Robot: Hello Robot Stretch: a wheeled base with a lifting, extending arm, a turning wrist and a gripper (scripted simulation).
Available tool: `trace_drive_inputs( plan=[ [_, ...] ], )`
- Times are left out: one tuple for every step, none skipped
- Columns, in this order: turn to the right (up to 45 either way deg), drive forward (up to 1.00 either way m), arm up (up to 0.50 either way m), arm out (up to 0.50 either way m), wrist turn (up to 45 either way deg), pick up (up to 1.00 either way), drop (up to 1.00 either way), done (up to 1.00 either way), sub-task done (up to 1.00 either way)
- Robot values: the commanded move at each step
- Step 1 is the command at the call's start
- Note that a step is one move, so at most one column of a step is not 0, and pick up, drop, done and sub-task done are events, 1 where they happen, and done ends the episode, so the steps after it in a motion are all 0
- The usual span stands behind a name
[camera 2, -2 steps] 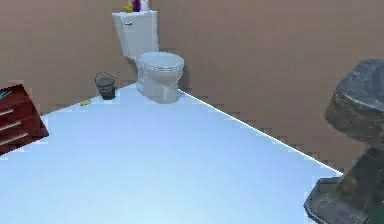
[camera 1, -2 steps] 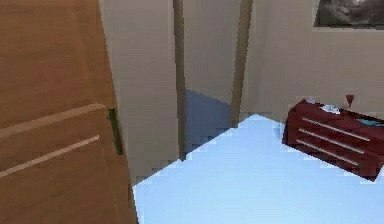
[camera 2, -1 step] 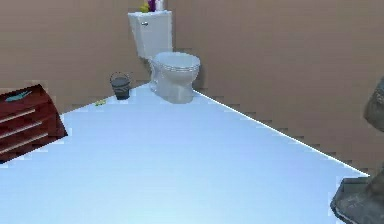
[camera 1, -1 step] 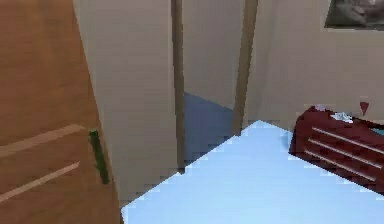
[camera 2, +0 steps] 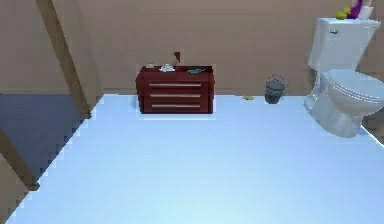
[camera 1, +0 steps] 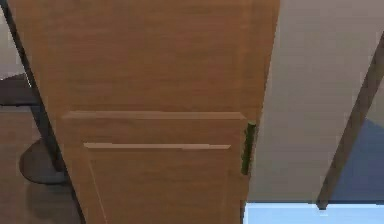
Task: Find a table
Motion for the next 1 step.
trace_drive_inputs(
  plan=[
    [-30.0, 0.00, 0.00, 0.00, 0.0, 0.00, 0.00, 0.00, 0.00]
  ],
)
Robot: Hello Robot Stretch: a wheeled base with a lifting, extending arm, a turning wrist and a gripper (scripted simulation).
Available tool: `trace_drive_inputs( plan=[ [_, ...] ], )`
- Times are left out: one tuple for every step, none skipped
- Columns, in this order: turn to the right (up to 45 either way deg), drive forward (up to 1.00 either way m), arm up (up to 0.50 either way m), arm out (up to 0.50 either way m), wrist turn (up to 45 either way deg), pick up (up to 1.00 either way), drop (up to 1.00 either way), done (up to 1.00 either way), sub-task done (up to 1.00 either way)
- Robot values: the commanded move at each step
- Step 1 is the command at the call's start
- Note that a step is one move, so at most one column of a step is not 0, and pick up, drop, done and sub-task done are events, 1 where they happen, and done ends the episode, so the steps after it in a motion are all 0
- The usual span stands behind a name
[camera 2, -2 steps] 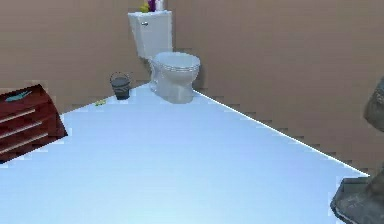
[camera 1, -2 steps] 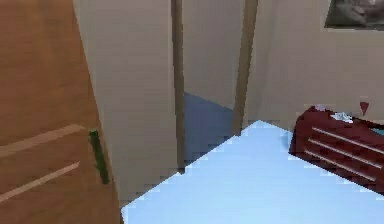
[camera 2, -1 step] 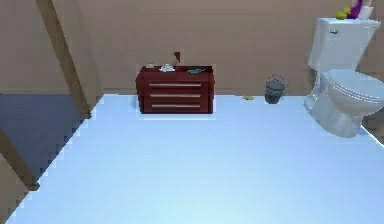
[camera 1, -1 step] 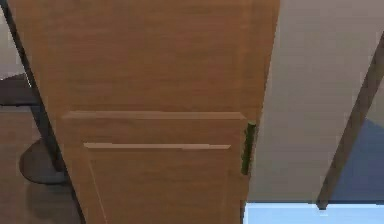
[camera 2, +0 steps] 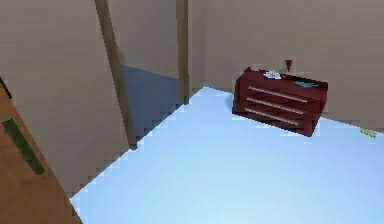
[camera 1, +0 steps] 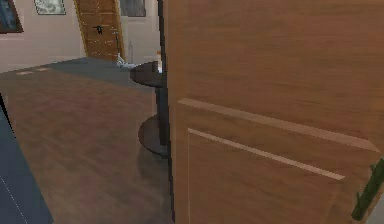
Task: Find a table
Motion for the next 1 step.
trace_drive_inputs(
  plan=[
    [0.0, 0.00, 0.00, 0.00, 0.0, 0.00, 0.00, 1.00, 0.00]
  ],
)
